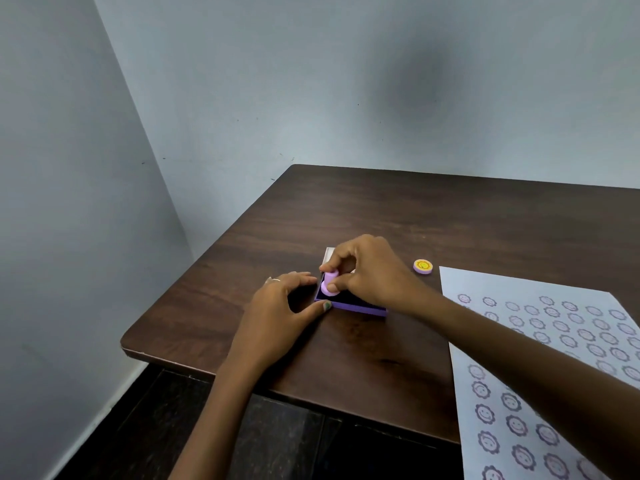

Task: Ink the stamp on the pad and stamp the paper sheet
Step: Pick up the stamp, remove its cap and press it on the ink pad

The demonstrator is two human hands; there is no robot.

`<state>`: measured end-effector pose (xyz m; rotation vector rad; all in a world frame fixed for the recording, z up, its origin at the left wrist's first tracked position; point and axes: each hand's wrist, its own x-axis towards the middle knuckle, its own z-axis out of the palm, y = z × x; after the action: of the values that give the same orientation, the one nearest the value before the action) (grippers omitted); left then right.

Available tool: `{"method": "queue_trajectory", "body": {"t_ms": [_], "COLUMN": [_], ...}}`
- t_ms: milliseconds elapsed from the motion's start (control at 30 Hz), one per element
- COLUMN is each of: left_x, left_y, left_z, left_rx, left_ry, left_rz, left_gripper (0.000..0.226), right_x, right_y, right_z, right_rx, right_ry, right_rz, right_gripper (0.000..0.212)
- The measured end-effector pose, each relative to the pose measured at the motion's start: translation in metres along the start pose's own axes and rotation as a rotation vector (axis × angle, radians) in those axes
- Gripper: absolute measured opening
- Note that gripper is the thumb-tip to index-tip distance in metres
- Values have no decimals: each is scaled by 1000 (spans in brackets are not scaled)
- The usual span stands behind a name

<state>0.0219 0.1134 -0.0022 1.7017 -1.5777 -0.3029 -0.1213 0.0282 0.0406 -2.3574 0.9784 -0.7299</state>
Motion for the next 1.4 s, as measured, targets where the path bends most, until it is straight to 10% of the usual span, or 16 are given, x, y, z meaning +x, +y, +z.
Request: {"method": "queue_trajectory", "body": {"t_ms": [1400], "left_x": [-1], "left_y": [0], "left_z": [0], "left_rx": [23], "left_ry": [-16], "left_rz": [15], "left_gripper": [44], "right_x": [-6], "right_y": [-9], "right_z": [0], "right_rx": [-96], "right_ry": [-3], "right_rz": [-42], "right_gripper": [16]}}
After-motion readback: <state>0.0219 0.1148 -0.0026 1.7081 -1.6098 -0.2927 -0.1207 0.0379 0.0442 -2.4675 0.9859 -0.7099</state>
